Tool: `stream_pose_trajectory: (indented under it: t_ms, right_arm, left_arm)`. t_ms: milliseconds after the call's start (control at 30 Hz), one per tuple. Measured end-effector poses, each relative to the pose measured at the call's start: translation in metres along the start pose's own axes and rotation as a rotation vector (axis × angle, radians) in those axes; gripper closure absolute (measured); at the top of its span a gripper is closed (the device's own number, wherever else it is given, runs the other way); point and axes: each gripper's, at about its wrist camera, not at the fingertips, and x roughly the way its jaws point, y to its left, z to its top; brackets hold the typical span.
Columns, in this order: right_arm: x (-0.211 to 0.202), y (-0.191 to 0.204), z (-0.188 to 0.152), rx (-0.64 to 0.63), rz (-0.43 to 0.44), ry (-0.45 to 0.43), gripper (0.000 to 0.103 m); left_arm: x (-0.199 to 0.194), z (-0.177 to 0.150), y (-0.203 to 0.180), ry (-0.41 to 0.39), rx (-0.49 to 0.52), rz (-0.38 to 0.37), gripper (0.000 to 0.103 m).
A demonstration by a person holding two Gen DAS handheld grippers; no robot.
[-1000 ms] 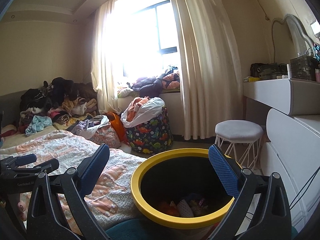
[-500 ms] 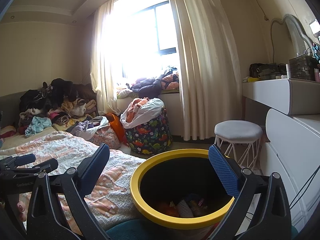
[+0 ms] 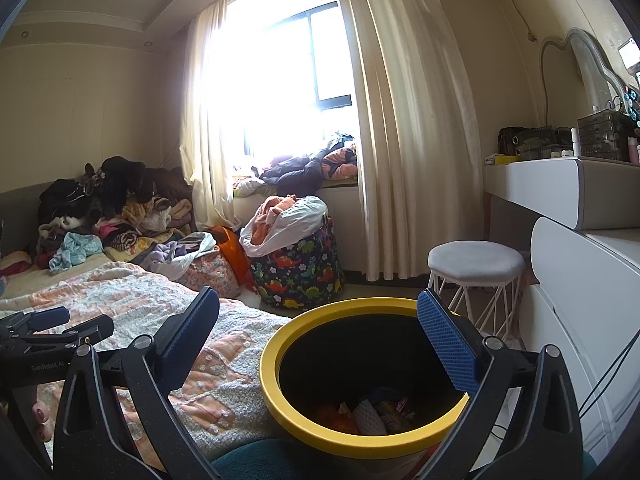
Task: Collect trash
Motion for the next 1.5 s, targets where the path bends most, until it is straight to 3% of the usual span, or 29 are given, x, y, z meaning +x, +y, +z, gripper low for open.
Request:
stream_pose_trajectory:
  t_ms: [900,1000,1133,1200,1333,1500]
  right_arm:
    - [0.003,-0.006,-0.003,0.019,-0.014,0.023,0.007]
    - [0.0,0.011,0.008,-0.031,-0.026,0.002,0.007]
    - [0.004,0.064,0.031,-0.1,0.138,-0.037,0.006]
    - [0.018,0.109,0.038,-0.132,0.297,0.01,0.006]
    - [0.059,0.223,0.024,-0.262,0.584,0.258,0.006]
    - [0.094,0.388,-0.048,-0.475,0.845,0.596,0.006]
  left_arm:
    - [-0.001,-0.001,-0.001,0.008,0.004,0.002,0.011]
    - [0.0,0.002,0.006,0.032,-0.012,0.047,0.011]
    - [-0.003,0.006,0.042,0.061,-0.097,0.073,0.011]
    - [-0.007,0.005,0.078,0.081,-0.17,0.134,0.011]
    - [-0.024,-0.009,0.191,0.104,-0.313,0.422,0.011]
    - [-0.044,-0.045,0.313,0.207,-0.52,0.756,0.011]
